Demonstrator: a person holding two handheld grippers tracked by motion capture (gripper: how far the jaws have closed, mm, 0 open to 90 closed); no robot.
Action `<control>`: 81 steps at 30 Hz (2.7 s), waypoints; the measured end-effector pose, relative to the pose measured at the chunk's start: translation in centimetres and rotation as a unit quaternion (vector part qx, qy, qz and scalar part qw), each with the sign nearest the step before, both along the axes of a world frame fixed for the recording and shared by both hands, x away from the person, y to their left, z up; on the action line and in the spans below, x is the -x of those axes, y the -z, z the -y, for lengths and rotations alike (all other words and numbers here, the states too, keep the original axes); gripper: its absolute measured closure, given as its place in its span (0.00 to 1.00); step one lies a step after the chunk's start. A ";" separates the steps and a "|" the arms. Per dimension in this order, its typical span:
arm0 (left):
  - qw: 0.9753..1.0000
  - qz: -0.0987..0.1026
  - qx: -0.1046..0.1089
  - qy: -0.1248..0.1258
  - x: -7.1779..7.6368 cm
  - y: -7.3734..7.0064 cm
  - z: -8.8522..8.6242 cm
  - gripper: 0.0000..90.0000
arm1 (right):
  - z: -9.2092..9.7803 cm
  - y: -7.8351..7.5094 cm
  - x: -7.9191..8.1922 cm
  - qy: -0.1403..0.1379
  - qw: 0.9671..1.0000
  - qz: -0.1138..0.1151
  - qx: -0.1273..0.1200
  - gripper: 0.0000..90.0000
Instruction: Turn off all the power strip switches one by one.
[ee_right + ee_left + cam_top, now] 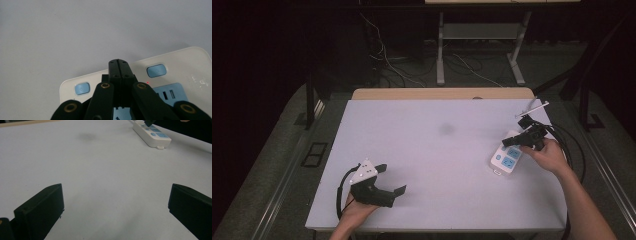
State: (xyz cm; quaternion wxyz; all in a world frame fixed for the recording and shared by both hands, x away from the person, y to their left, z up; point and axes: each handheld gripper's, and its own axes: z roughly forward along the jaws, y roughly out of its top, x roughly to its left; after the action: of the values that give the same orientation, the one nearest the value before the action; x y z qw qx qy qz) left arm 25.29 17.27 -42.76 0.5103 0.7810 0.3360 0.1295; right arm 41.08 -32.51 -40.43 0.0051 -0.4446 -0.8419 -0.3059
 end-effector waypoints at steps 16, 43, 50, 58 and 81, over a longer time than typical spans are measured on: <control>1.000 0.000 -0.001 0.001 0.0 0.0 0.0 0.00 | -0.3 0.8 0.3 0.001 1.000 -0.002 0.001 1.00; 1.000 0.001 -0.004 0.004 0.0 0.1 0.2 0.00 | 0.3 1.2 0.5 -0.011 1.000 -0.010 -0.019 1.00; 1.000 0.001 -0.005 0.007 0.1 0.1 0.4 0.00 | -0.1 1.2 0.3 -0.009 1.000 -0.007 -0.013 1.00; 1.000 -0.001 -0.002 0.005 0.0 0.1 0.2 0.00 | 0.0 1.2 0.3 -0.013 1.000 -0.004 -0.014 1.00; 1.000 -0.001 0.000 0.003 0.0 0.1 0.1 0.00 | 0.5 0.0 0.1 0.001 0.999 0.008 -0.048 1.00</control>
State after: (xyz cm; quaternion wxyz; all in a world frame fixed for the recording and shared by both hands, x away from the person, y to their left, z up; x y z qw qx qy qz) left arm 25.32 17.22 -42.83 0.5099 0.7822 0.3346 0.1274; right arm 41.02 -33.06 -40.38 0.0193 -0.4425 -0.8258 -0.3490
